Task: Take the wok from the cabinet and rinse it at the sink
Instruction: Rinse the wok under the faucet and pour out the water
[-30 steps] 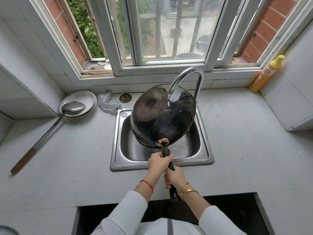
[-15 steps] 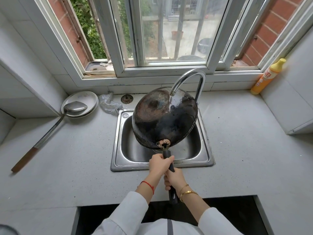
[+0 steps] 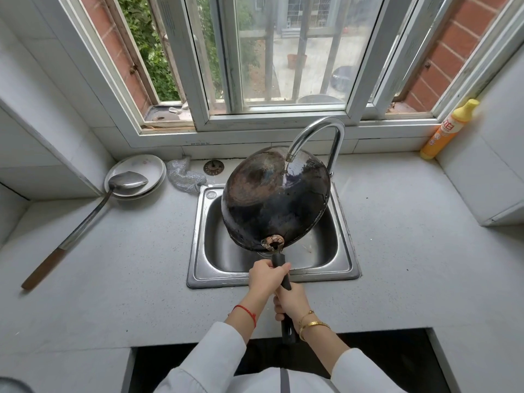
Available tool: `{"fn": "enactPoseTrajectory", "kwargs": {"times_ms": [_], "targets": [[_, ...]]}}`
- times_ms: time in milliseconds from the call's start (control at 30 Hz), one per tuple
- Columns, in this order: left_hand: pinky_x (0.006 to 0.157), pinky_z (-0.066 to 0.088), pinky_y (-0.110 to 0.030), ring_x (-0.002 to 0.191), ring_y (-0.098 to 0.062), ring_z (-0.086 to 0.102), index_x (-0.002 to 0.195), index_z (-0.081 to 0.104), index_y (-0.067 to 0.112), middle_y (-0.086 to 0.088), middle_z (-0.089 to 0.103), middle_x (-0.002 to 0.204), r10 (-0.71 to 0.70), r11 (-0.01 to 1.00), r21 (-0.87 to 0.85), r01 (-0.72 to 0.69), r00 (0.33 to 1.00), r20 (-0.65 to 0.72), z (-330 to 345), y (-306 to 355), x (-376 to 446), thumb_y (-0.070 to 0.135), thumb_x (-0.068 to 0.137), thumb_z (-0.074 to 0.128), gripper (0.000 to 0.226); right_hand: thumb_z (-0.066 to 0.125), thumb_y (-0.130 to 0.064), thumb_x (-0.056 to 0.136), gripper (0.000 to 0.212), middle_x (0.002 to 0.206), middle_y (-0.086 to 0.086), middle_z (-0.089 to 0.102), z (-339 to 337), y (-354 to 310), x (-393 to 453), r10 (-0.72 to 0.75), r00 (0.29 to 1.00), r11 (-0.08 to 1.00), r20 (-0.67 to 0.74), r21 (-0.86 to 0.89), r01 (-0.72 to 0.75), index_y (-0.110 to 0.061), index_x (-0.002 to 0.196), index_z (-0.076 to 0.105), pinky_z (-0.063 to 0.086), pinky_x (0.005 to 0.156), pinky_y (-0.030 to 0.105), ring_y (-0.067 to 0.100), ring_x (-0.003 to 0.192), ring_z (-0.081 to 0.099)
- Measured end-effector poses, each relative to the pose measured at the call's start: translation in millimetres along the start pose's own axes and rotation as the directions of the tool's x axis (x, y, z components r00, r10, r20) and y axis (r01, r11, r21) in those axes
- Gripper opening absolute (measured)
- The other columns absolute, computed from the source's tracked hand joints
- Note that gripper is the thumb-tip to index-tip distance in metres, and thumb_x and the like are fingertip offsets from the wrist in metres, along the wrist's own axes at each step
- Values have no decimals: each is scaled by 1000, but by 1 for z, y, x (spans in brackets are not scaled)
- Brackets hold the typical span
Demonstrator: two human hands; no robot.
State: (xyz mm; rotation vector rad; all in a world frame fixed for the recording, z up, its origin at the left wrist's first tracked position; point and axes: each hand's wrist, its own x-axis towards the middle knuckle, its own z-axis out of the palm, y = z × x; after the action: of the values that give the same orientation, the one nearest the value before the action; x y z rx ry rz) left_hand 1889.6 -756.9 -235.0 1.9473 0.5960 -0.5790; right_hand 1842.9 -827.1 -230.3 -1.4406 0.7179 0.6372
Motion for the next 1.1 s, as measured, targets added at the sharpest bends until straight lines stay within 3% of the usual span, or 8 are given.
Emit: {"fn": "enactPoseTrajectory", "kwargs": {"times_ms": [233,767,967,1100], "targets": [[88,53,-37,97,-23,64,98,70,12,-6,71,97,-1,1000,-20,1,1000,18,-2,-3,0,40,82,69,33,50,-20,95,22,48,0,39,3,0,-2,-5,1000,1000,-9,-14,5,-9,76,49,32,39,20,12,38,33],[89,53,-37,98,-23,66,98,70,10,-7,73,98,-21,989,-145,31,997,68,-5,-7,4,38,82,69,32,52,-23,95,22,51,1,40,7,-3,-4,-25,1000,1000,-10,-19,25,-10,77,53,34,40,21,11,39,34],[92,52,-41,96,-23,67,71,73,20,-2,76,85,9,983,-186,4,998,69,-9,-9,3,36,77,70,18,53,-21,93,22,51,3,39,9,-3,-4,-24,999,1000,-22,-1,24,-9,75,52,32,41,21,13,40,33],[94,51,-42,96,-22,67,69,71,21,-1,76,85,8,982,-191,6,997,72,-12,-9,2,37,78,70,18,53,-22,93,22,51,2,38,11,-4,-5,-25,999,1000,-26,0,25,-9,75,52,32,40,21,13,40,33]]}}
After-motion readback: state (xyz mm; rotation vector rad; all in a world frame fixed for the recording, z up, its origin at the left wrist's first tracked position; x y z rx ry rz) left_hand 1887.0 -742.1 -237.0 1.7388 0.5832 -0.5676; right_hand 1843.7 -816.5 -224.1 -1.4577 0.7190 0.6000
